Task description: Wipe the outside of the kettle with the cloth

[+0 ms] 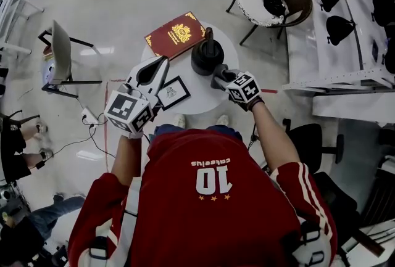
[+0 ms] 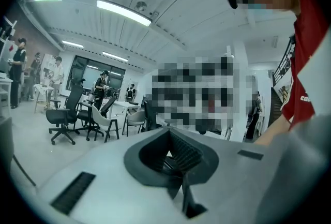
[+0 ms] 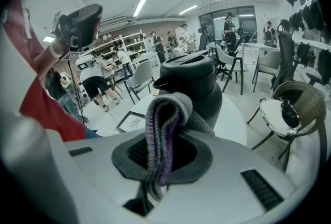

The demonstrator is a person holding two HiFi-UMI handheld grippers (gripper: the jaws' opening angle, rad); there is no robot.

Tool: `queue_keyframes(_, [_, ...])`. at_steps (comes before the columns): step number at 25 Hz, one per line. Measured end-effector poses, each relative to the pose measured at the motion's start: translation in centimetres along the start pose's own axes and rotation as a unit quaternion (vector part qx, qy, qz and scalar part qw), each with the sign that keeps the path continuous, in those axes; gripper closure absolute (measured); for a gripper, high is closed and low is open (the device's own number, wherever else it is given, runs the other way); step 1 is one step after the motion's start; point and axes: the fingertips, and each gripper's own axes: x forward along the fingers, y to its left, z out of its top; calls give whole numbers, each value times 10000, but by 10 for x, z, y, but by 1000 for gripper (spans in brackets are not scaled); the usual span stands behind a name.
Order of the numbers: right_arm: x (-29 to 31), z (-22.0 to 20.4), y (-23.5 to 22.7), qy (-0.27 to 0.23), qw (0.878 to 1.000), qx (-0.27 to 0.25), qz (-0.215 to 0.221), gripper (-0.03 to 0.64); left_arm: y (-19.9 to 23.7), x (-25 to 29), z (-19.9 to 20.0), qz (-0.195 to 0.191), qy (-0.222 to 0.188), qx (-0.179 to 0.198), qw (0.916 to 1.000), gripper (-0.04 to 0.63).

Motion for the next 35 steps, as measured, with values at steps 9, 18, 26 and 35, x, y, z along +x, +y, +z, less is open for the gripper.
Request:
queue_keyframes(9, [22, 2, 24, 55, 9994, 323, -52, 565, 21, -5, 1, -326, 50, 18, 9995, 589])
queue_keyframes(18, [47, 23, 44, -163, 9971, 744, -41, 565, 45, -16, -2, -493, 72, -2, 9988, 588])
queue_keyframes(26, [64, 50, 51, -492, 9882, 1449, 1, 565, 68, -30, -3, -515, 62, -8, 9987, 588])
queue_keyframes(35, [76, 92, 59, -874, 9785, 1870, -23, 565, 87, -47, -3, -469, 56, -32, 9989, 588])
